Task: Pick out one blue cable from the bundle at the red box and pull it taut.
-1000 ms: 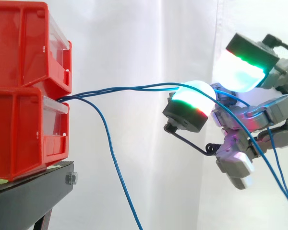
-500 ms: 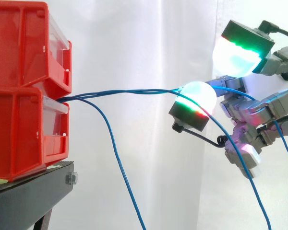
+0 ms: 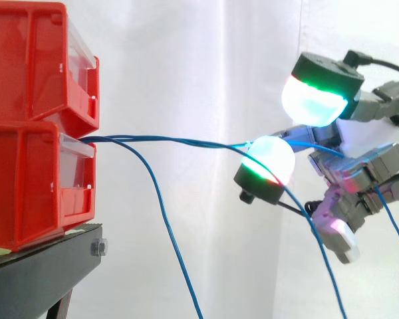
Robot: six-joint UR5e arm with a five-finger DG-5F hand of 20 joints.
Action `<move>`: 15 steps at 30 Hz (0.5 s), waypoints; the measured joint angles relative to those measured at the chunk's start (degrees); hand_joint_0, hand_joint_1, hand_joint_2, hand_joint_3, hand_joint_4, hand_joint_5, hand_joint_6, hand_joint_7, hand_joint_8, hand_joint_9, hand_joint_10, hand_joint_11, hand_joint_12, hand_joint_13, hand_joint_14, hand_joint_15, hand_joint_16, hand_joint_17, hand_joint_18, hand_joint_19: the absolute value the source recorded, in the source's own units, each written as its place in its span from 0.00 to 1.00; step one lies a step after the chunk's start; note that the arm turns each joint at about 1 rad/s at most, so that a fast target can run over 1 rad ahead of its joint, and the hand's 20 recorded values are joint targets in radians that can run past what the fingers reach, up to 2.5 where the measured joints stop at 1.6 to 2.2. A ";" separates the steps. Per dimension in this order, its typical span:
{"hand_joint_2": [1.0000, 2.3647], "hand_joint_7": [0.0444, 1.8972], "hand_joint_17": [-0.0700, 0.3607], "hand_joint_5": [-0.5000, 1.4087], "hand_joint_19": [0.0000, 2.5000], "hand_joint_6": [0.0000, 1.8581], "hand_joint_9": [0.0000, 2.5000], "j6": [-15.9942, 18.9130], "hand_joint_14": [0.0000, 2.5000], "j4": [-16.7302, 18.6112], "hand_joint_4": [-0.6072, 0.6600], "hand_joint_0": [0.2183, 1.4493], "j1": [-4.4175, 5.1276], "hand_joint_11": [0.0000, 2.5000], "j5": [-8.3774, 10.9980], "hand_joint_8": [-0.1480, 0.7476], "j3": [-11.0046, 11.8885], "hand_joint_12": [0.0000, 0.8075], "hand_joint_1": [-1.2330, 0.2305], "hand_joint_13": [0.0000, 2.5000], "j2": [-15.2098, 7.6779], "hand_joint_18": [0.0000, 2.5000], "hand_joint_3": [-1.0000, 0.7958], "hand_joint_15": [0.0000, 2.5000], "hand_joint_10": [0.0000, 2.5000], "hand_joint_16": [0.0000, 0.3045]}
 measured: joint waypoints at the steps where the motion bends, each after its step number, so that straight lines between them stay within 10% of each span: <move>1: 0.00 0.42 0.49 0.21 0.32 0.47 0.63 0.02 0.01 0.15 0.41 0.12 0.05 0.68 0.07 0.42 -0.26 0.50 0.40 0.40 0.00 0.29 0.28 0.35 0.10 0.21; 15: 0.00 0.40 0.49 0.20 0.34 0.48 0.51 0.05 0.01 5.32 0.41 0.12 0.72 0.48 1.28 0.43 -2.87 0.50 0.41 0.44 0.00 0.30 0.28 0.42 0.67 0.21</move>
